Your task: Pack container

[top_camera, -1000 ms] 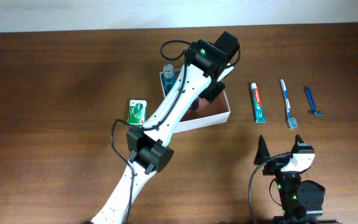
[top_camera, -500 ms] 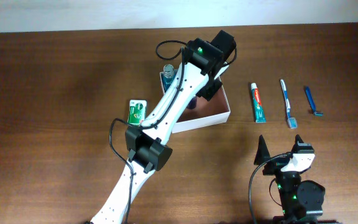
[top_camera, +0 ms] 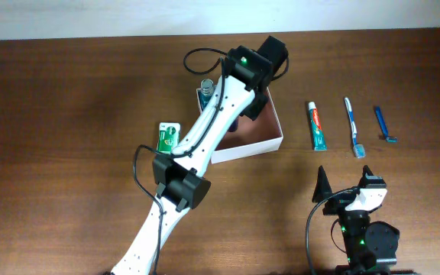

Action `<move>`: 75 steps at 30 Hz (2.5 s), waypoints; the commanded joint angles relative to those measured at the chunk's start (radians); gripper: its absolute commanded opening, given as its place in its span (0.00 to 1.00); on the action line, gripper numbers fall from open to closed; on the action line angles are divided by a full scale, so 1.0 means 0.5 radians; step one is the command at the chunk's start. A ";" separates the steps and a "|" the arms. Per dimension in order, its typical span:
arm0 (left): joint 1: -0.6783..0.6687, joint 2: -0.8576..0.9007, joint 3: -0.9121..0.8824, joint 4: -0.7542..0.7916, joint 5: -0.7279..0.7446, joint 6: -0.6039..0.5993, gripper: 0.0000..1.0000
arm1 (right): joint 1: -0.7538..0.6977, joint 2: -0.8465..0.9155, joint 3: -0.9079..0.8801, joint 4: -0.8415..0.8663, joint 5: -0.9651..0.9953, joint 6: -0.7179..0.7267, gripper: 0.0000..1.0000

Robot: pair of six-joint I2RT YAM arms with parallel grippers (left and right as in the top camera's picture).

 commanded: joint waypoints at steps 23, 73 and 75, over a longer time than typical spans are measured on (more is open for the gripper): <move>-0.034 -0.147 -0.013 0.054 0.168 -0.016 0.00 | -0.017 -0.015 -0.017 -0.001 -0.011 -0.001 0.98; -0.262 -0.164 -0.428 0.743 0.602 0.074 0.00 | -0.017 -0.013 -0.017 -0.001 -0.011 -0.001 0.99; -0.269 -0.160 -0.446 0.722 0.597 0.075 0.00 | -0.017 -0.013 -0.017 -0.001 -0.011 -0.001 0.98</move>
